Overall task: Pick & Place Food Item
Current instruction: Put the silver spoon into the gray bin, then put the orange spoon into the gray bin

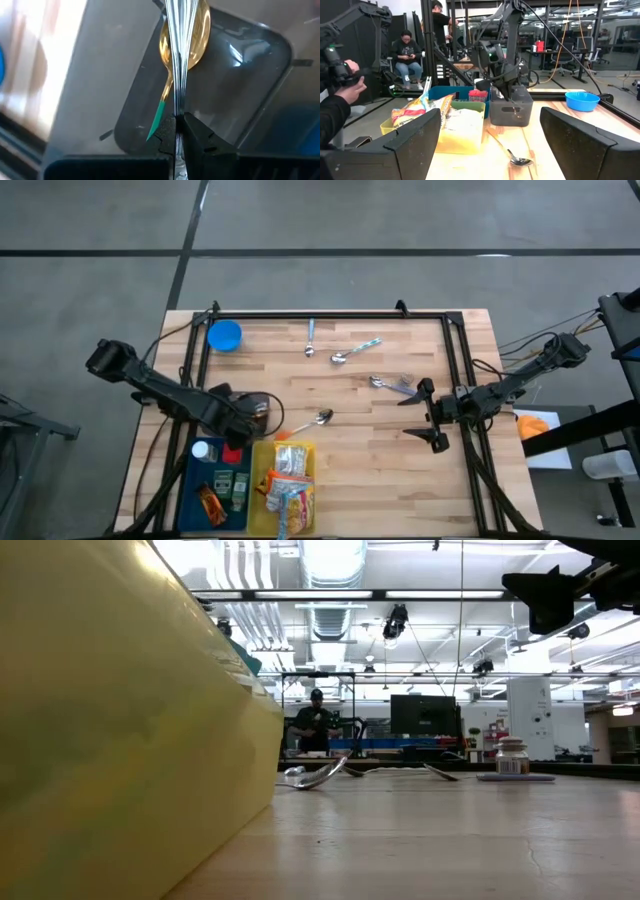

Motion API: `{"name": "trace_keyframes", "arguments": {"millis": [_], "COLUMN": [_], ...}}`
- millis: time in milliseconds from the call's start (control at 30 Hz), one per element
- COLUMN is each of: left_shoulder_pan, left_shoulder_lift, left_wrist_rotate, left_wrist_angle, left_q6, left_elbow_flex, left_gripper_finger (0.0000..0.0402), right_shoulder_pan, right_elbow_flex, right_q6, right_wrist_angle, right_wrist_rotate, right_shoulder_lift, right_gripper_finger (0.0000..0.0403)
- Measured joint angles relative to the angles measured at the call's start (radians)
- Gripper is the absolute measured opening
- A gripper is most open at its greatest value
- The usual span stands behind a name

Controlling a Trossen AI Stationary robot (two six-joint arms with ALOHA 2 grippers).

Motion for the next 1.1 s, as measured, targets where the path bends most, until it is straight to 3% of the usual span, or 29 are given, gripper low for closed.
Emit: {"name": "trace_keyframes", "arguments": {"millis": [200,400,833,1100], "left_shoulder_pan": [0.001,0.0,0.0,0.001], "left_shoulder_lift": [-0.071,-0.088,-0.088,-0.088], "left_wrist_rotate": [0.043,0.06,0.058,0.056], "left_wrist_angle": [0.094,0.111,0.121,0.125], "left_q6": [-0.001,-0.009,-0.007,-0.005], "left_elbow_flex": [-0.111,-0.14,-0.14,-0.14], "left_gripper_finger": [0.001,0.002,0.0149,0.0181], "right_shoulder_pan": [0.0,0.0,0.0,0.0], "right_elbow_flex": [0.0,0.0,0.0,0.0], "right_q6": [0.0,0.0,0.0,0.0], "right_wrist_angle": [-0.003,-0.003,-0.005,-0.005], "right_wrist_rotate": [0.0,0.0,0.0,0.0], "right_shoulder_lift": [0.0,0.0,0.0,0.0], "right_gripper_finger": [0.0338,0.0338,0.0338,0.0338]}}
